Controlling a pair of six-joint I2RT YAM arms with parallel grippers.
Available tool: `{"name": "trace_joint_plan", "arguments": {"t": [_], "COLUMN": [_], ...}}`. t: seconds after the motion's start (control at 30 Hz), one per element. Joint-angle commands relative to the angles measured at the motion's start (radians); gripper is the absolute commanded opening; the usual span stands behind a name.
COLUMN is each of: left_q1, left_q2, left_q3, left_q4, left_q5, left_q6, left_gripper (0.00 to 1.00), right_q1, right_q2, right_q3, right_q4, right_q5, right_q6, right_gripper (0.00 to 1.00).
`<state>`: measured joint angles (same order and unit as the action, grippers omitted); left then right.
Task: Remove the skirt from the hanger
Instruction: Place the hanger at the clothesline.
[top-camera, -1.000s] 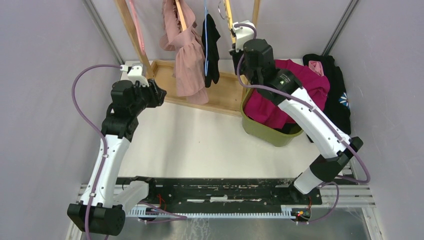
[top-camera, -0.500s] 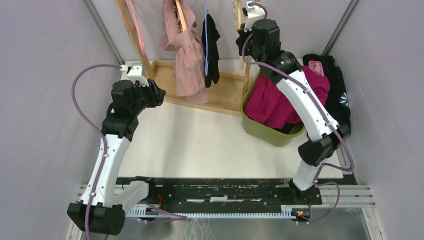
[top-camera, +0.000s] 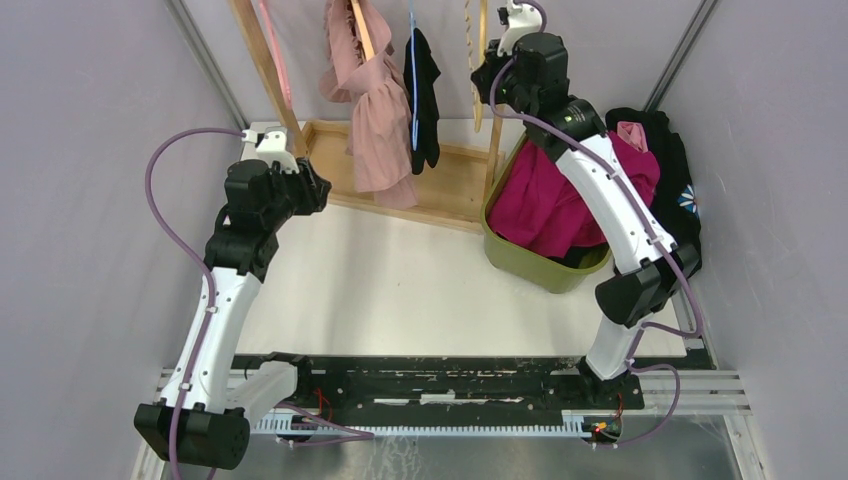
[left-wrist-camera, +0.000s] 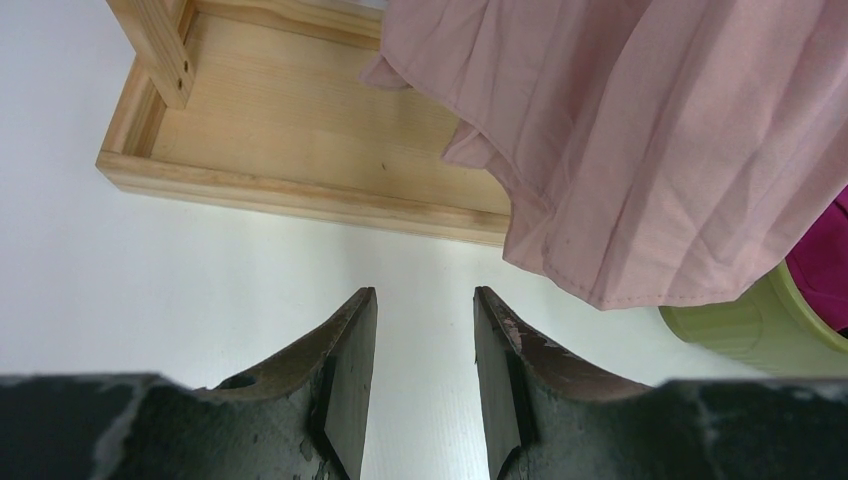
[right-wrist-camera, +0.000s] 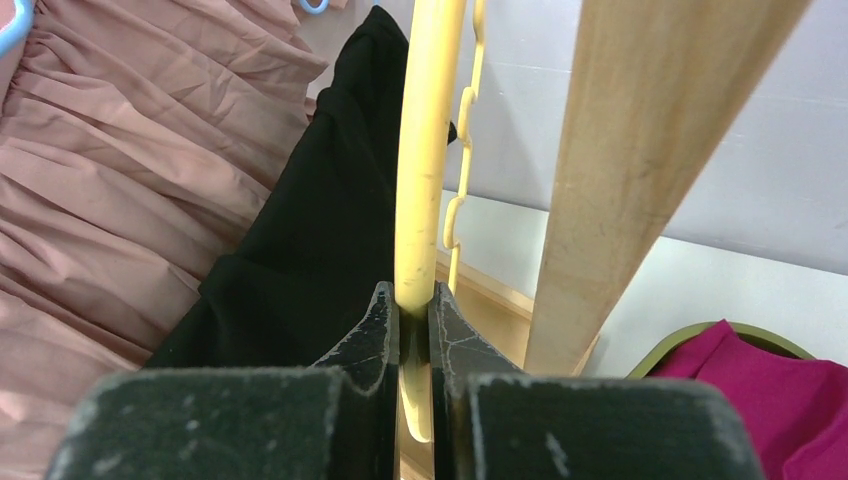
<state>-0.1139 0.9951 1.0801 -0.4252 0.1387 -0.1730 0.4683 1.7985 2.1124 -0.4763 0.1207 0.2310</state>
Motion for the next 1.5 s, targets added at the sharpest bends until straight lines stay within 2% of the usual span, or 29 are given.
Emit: {"name": "trace_joint_plan", "arguments": {"t": [0.0,0.3,0.6,1.0,1.3,1.47], "left_q1": [-0.005,-0.007,-0.007,-0.006,-0.007,-0.010], "left_q2": [-0.004,-0.001,-0.001,0.002,0.058,0.130], "left_q3": [0.010,0.011,0.023,0.053,0.132,0.294], "left_q4": [0.017,0.020,0.022,0.064,0.101,0.101], "left_q5": [-0.023,-0.039,-0.037,-0.047,-0.044,0.027], "left_q6": [0.061,0.063,0.057,0.055,0.059,-0.006], "left_gripper": [0.47,0.48,0.48,0.52,0.50,0.47], "right_q1": [-0.020,-0.021,-0.021,-0.021,-0.020,-0.020], "right_q2": [-0.006,-0.056,-0.226,-0.438,-0.533,-0.600], "right_q3": [-0.045,-0.177,-0.339,-0.487,-0.528,-0.543], "right_q4": [0.107,0.132,0.160,0.177,0.174,0.147], "right_q5": [0.034,0.049,0.036,0.038,0.016,0.014], "right_q6": [0.041,-0.006,-0.025,-0.103,-0.139,-0.147], "right_gripper": [0.01,0.26,0.49,0.74,0.79,0.79]}}
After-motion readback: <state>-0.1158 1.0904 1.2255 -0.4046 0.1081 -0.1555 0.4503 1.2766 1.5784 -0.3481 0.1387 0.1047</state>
